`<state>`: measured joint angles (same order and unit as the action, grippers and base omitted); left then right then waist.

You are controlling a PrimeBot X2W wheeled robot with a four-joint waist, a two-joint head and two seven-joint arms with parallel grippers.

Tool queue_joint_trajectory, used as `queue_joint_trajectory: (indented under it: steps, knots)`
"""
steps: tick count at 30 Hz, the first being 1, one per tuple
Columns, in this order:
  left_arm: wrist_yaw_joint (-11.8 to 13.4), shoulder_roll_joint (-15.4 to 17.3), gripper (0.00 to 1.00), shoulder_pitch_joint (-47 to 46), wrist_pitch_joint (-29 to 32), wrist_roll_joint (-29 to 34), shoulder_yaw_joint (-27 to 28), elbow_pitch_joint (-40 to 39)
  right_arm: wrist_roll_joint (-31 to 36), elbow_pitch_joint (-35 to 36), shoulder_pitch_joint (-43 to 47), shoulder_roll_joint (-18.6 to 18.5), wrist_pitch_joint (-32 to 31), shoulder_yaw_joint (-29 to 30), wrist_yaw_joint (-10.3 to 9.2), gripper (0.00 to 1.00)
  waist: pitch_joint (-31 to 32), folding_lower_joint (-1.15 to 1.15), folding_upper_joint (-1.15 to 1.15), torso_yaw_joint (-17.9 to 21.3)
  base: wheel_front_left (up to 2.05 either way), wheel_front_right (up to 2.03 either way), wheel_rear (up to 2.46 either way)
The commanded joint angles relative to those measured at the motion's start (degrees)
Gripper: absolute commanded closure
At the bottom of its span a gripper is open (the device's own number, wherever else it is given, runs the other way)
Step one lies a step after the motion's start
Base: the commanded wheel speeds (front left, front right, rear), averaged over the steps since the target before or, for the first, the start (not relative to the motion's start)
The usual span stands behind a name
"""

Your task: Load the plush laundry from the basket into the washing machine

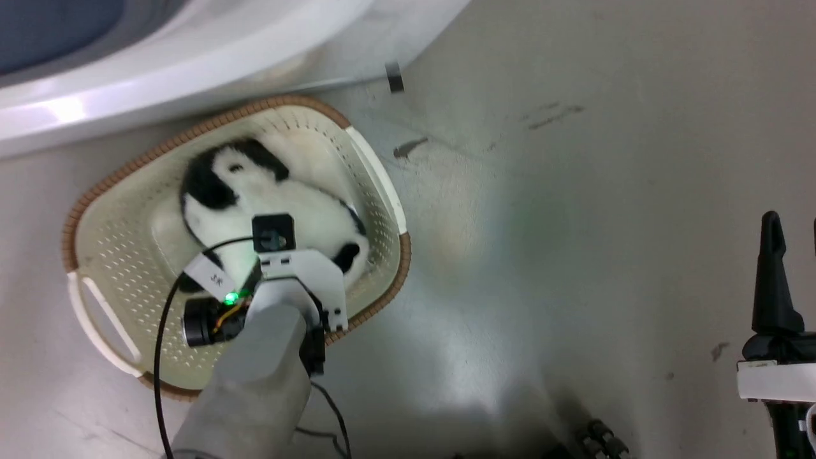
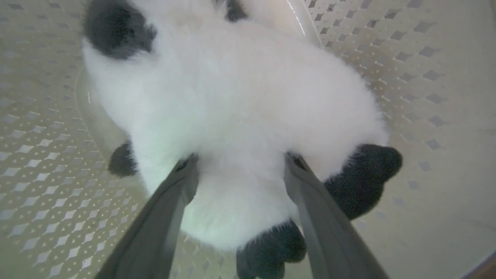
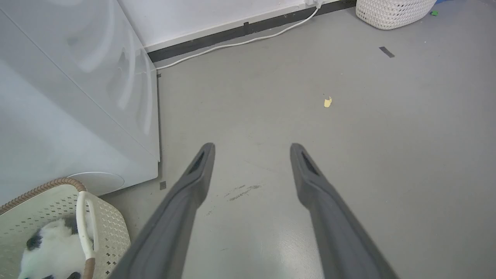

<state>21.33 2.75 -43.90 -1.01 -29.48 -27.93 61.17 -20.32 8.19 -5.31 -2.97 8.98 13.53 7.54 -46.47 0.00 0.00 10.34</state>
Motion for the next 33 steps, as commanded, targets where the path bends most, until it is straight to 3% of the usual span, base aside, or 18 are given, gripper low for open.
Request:
queue_joint_trajectory:
  steps: [1, 4, 11, 13, 22, 33]
  knots:
    - [1.6, 0.5, 0.00, -2.7, -1.2, -1.1, -0.8, 2.3, -1.0, 0.8, -1.1, 0.1, 0.5, 0.4, -0.05, 0.00, -2.4, 0.00, 0.00, 0.6, 0.00, 0.00, 0.00]
    - [1.9, 0.4, 0.00, -4.3, -1.8, -2.8, -0.8, 4.2, -1.8, 1.3, -1.2, 0.1, 0.7, 0.5, -0.05, 0.00, -4.2, 0.00, 0.00, 1.1, 0.00, 0.00, 0.00]
    - [0.0, 0.2, 0.00, -7.4, 3.7, -6.8, -3.0, 9.2, -3.1, 2.2, -1.6, 0.1, 1.4, 1.5, -0.05, 0.00, -7.9, 0.00, 0.00, 2.1, 0.00, 0.00, 0.00]
    - [-0.3, 0.2, 1.00, -8.4, 3.6, -7.9, -3.6, 10.1, -3.4, 2.4, -1.7, 0.1, 1.7, 1.9, -0.05, 0.00, -8.8, 0.00, 0.00, 2.2, 0.00, 0.00, 0.00]
    - [-2.4, 0.1, 1.00, -7.9, -1.3, -9.7, -3.5, 9.3, -3.4, 2.5, -2.0, 0.1, 1.7, 1.9, -0.05, 0.00, -7.3, 0.00, 0.00, 1.2, 0.00, 0.00, 0.00]
    - [-5.9, 0.1, 1.00, -2.4, -5.6, -14.2, -6.1, 5.2, -1.9, 3.1, -2.4, 0.1, 0.3, 0.9, -0.05, 0.00, -0.2, 0.00, 0.00, -3.0, 0.00, 0.00, 0.00]
